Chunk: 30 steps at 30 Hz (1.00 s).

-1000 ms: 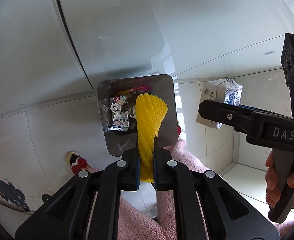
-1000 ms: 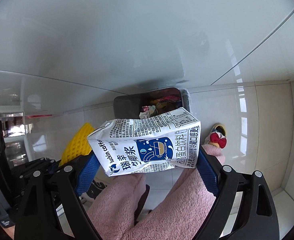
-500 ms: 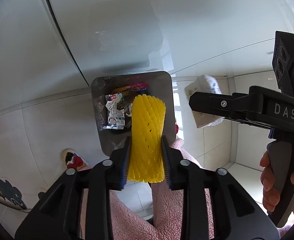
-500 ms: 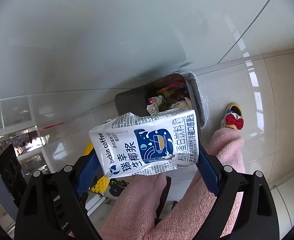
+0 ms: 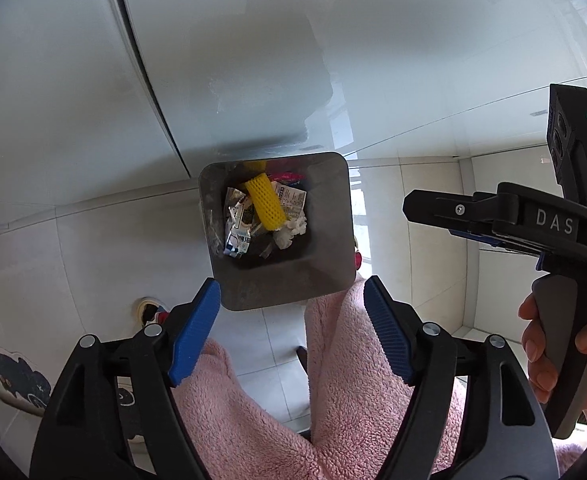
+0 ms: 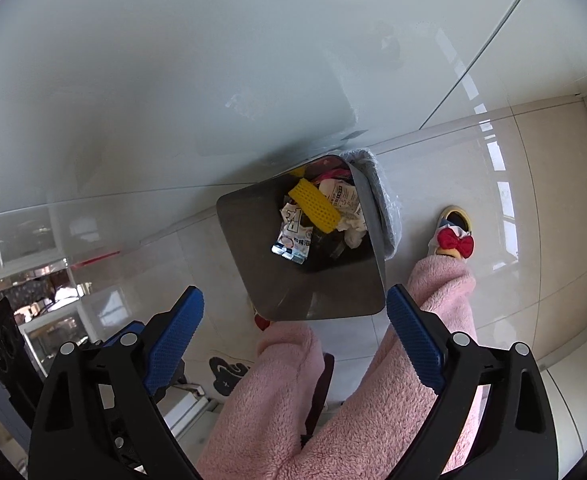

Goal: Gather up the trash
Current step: 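Raise both tools back toward the counter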

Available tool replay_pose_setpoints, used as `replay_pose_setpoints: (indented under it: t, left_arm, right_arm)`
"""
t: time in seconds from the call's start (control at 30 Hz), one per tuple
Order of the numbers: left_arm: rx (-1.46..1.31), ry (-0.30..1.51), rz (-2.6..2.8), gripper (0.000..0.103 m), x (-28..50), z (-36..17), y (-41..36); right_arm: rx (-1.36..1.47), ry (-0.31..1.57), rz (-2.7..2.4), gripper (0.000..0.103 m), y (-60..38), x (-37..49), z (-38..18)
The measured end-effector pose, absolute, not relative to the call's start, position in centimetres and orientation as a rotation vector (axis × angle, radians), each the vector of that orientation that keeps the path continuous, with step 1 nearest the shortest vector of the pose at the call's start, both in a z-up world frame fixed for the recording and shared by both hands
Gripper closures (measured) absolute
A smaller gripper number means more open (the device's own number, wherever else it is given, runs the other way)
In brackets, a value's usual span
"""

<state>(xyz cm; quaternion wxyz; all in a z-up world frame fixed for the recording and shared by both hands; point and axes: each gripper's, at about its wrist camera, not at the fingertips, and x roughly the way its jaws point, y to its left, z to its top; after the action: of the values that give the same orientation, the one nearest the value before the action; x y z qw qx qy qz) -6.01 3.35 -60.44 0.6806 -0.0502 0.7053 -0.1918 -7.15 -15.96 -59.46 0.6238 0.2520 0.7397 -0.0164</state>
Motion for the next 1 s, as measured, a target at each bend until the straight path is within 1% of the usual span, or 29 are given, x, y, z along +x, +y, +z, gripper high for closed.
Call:
replay_pose_setpoints:
  t: [0.2,0.57,0.6,0.83,1.0]
  left_arm:
    - [-0.127,1.519,-0.450,0.030,-6.1,-56.0,3.7]
    - [-0.066,1.355,-0.450,0.029,-6.3,-45.9,3.9]
    - [-0.059,1.332,-0.451,0.028,-6.3,-44.9,4.0]
    - [-0.046,1.185,-0.440,0.027,-5.4,-38.0,4.8]
    - [-0.060,1.115,-0.457,0.028,-4.4,-33.1,5.7]
  right_arm:
    - [0.547,1.671,-0.011,0.010,-15.9,-7.2,-55.9]
    - [0.434,1.492,-0.022,0.009,-17.1,-7.5,-44.1]
    - [0.434,1.492,-0.022,0.009,-17.1,-7.5,-44.1]
    - [0.404,1.309,-0.055,0.009,-18.0,-7.3,-35.7]
    - [0.366,1.158,-0.057,0.009,-18.5,-5.8,-30.0]
